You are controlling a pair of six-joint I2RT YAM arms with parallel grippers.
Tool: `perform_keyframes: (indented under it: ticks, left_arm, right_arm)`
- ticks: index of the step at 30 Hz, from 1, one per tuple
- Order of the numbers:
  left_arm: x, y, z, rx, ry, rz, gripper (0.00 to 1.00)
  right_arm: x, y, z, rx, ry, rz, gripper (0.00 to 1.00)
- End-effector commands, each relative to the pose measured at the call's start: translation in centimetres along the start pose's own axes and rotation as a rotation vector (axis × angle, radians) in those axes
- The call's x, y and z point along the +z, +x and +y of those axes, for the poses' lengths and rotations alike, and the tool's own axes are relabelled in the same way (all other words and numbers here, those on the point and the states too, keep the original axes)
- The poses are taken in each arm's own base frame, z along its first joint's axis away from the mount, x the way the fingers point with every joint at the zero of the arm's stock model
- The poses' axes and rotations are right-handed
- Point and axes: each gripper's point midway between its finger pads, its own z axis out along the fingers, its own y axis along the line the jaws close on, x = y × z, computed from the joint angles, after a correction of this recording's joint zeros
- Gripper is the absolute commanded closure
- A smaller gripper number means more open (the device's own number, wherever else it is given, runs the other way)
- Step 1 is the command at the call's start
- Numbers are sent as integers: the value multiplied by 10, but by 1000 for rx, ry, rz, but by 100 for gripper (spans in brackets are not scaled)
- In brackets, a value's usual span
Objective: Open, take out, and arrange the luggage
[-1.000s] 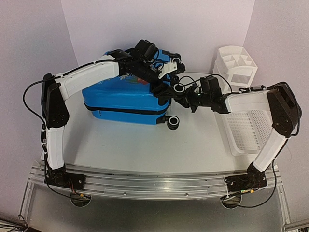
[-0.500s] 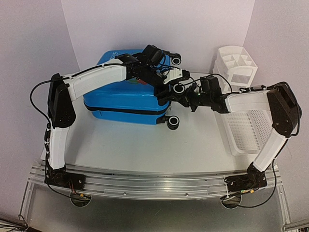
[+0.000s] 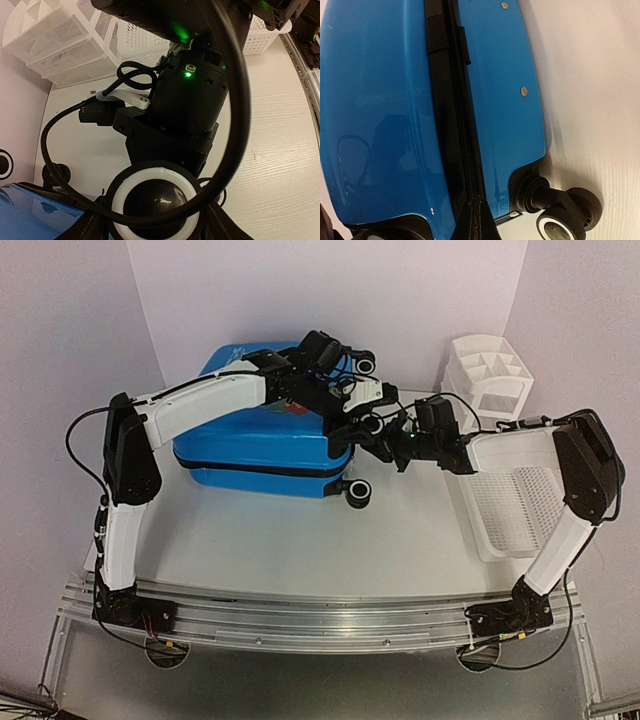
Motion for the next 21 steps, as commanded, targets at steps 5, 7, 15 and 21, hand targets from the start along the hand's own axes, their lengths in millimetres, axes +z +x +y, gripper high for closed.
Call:
perform_keyframes:
  ticks: [5,7,15,21]
  left_arm:
    - [12,34,-6,-2,47,106,99]
    - [6,30,-1,6,23,94,100]
    - [-18,11,13,31,-49,41,100]
    - [-23,6,15,38,-65,24,100]
  right_arm:
    - [-12,-4,49,-70,-133,-15,100]
    - [-14,-3,46,-75,-126,-19,98]
    - [-44,-16,6,-217,-59,-95,52]
    - [-54,9,16,-613,-217,-50,52]
